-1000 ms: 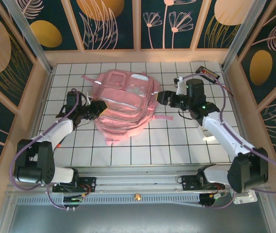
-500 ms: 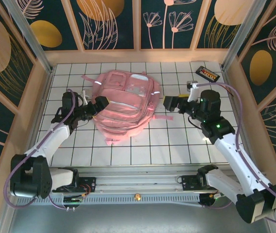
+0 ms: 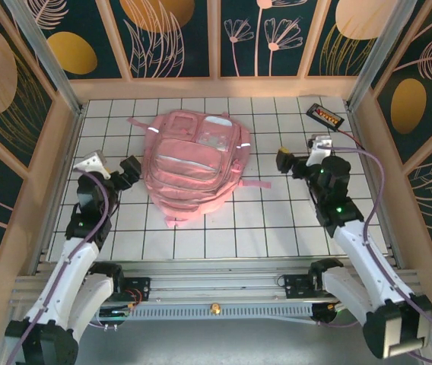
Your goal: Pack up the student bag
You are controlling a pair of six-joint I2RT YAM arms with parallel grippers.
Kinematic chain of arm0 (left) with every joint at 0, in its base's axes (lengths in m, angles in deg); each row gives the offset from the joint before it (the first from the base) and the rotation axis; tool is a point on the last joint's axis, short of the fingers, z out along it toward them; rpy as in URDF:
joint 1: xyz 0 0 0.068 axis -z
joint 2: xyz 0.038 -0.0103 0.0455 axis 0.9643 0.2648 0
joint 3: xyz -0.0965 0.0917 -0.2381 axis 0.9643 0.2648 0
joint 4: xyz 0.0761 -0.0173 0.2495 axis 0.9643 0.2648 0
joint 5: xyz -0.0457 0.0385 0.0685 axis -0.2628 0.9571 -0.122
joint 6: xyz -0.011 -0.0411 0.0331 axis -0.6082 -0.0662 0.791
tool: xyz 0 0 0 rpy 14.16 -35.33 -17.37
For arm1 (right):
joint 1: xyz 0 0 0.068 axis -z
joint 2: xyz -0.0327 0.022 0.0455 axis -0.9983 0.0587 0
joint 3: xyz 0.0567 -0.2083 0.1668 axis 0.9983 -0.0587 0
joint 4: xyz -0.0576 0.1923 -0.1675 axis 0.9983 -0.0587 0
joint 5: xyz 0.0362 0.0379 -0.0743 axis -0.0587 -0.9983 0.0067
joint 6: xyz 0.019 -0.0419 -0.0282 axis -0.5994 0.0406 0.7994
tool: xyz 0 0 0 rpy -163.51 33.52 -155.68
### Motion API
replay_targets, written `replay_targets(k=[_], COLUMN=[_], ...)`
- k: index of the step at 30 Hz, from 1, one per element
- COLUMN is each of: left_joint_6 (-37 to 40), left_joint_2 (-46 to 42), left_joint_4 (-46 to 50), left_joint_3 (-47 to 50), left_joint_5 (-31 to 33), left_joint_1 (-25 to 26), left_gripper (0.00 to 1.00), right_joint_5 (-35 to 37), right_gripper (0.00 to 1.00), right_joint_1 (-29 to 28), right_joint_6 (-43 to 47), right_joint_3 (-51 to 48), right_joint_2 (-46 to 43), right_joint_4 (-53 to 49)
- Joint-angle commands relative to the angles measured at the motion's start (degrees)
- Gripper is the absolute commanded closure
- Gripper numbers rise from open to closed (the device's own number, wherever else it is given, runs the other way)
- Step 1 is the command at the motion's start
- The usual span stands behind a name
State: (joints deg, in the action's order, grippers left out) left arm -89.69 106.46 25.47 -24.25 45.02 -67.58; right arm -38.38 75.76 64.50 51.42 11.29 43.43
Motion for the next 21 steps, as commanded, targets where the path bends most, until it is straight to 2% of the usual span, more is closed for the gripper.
replay_targets(k=[1, 4, 7, 9, 14, 17, 18, 21], left_joint_6=[6.83, 13.04, 16.61, 17.2, 19.24, 20.97, 22.51, 22.83], left_joint_2=[-0.34, 2.21, 3.28, 5.36, 13.74, 19.77, 22.22, 29.65], left_joint_4=[-6.18, -12.19, -22.62, -26.25, -34.34, -39.62, -41.74, -48.76], left_joint_3=[3.53, 7.06, 12.46, 13.86, 15.1, 14.66, 14.4, 13.25], left_joint_5=[16.86, 19.74, 19.88, 19.8, 14.95, 11.01, 10.16, 6.79], left_joint_1=[-0.13, -0.23, -0.93, -2.25, -7.03, -9.51, -9.7, -9.93], left_gripper=[0.01, 0.01, 0.01, 0.01, 0.01, 0.01, 0.01, 0.01], right_joint_5=[-2.53, -6.31, -6.1, -7.69, -9.94, -10.22, -9.62, -8.1], right_gripper=[0.01, 0.01, 0.01, 0.01, 0.01, 0.01, 0.01, 0.01], right_joint_1=[8.18, 14.52, 15.56, 16.05, 16.85, 16.26, 16.13, 16.07], right_joint_6=[0.99, 0.94, 2.94, 1.86, 0.39, 1.48, 1.15, 0.51], right_joint_3=[-2.26, -4.87, -9.33, -10.8, -19.9, -23.08, -24.79, -25.06], right_joint_2=[5.75, 12.6, 18.46, 22.81, 32.42, 37.38, 39.89, 39.39], right_joint_4=[9.53, 16.46, 26.64, 31.26, 58.08, 67.77, 73.89, 73.02])
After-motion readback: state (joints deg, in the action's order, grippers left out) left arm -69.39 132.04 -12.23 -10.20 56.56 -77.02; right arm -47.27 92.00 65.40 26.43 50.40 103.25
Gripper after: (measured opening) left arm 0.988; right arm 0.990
